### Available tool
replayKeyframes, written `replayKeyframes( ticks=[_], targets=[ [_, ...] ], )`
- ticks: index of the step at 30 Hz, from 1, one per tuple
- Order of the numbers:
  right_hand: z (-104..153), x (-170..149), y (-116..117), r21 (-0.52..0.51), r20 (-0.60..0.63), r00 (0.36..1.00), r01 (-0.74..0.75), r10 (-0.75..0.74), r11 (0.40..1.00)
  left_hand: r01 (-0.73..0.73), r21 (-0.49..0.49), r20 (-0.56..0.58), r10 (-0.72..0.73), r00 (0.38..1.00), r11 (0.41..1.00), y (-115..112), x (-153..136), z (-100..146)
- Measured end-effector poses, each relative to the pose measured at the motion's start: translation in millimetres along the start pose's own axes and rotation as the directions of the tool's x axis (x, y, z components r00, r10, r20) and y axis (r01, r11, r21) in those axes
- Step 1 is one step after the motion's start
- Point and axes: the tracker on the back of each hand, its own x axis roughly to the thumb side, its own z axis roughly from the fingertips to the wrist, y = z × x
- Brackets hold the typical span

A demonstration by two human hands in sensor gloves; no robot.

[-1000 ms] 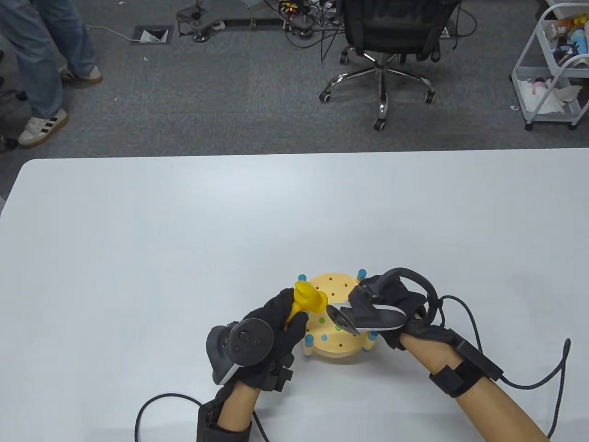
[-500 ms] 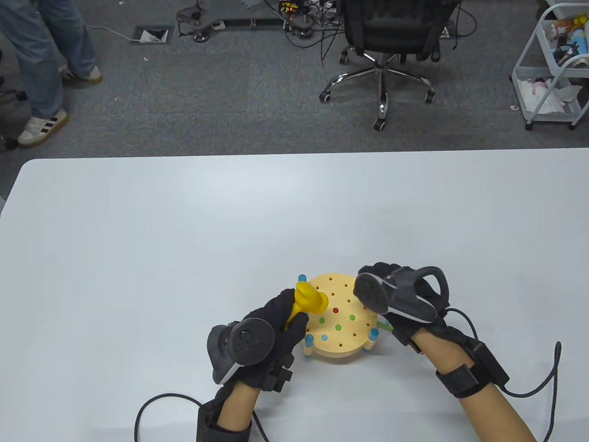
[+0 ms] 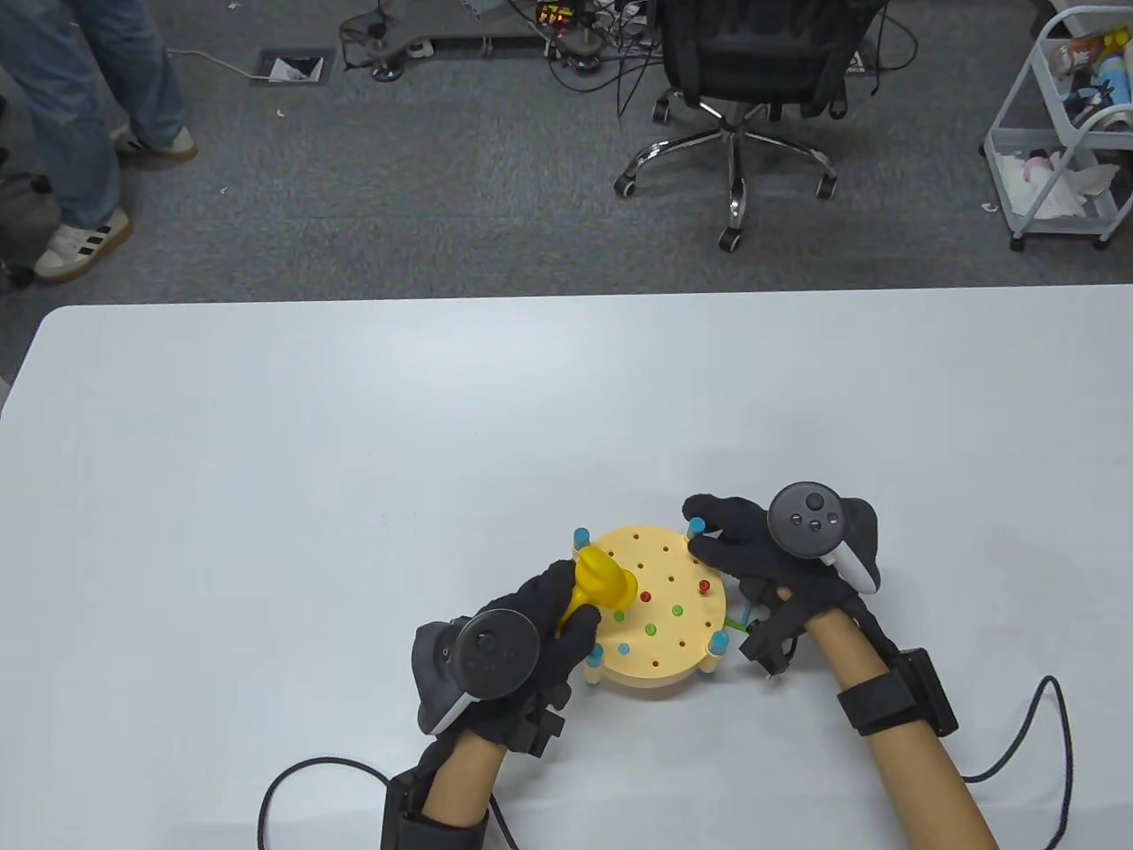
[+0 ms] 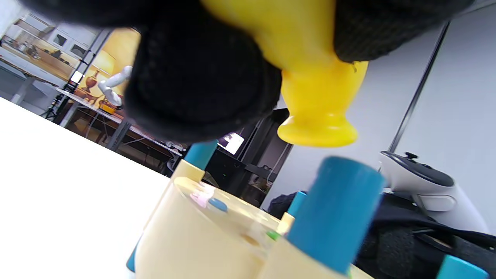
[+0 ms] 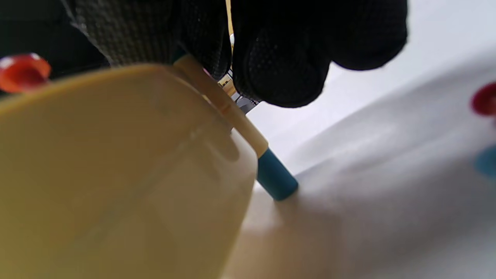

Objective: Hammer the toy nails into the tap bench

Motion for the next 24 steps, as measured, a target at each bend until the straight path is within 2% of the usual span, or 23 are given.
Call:
replayKeyframes(
  ticks=[4,6,8,13,16,18,19,20,22,23,24],
  targets=[
    [-1,-6,6,0.000,0.002,0.999,0.045,-0.045,0.999,0.148,0.011,0.105,-0.149,0.983,0.989,-4,24,1],
    [-1,-7,6,0.001,0.001,0.999,0.047,-0.047,0.999,0.233,0.027,0.158,-0.234,0.959,0.972,-7,40,1],
    [-1,-7,6,0.002,0.000,0.999,0.040,-0.040,0.999,0.306,0.000,0.202,-0.300,0.932,0.952,-12,57,-6],
    [-1,-7,7,0.009,-0.002,0.999,0.047,-0.047,0.999,0.436,-0.074,0.185,-0.417,0.890,0.897,-18,96,-35],
    [-1,-7,7,0.015,-0.003,0.999,0.050,-0.050,0.999,0.491,-0.083,0.201,-0.468,0.861,0.867,-28,108,-44],
    [-1,-7,7,0.016,-0.003,0.999,0.050,-0.050,0.999,0.563,-0.152,0.237,-0.523,0.819,0.813,-44,113,-47],
    [-1,-7,7,0.017,-0.004,0.999,0.050,-0.050,0.999,0.627,-0.234,0.257,-0.575,0.777,0.743,-53,115,-50],
    [-1,-7,7,0.019,-0.004,0.999,0.052,-0.052,0.998,0.668,-0.202,0.226,-0.629,0.744,0.717,-48,118,-49],
    [-1,-6,7,0.021,-0.005,0.999,0.051,-0.051,0.998,0.655,0.027,0.152,-0.651,0.744,0.755,-37,122,-46],
    [-1,-6,7,0.020,-0.003,0.999,0.046,-0.046,0.999,0.592,0.083,0.148,-0.598,0.788,0.801,-35,121,-45],
    [-1,-6,7,0.017,-0.003,0.999,0.041,-0.041,0.999,0.570,-0.049,0.223,-0.547,0.807,0.820,-48,120,-50]
  ],
)
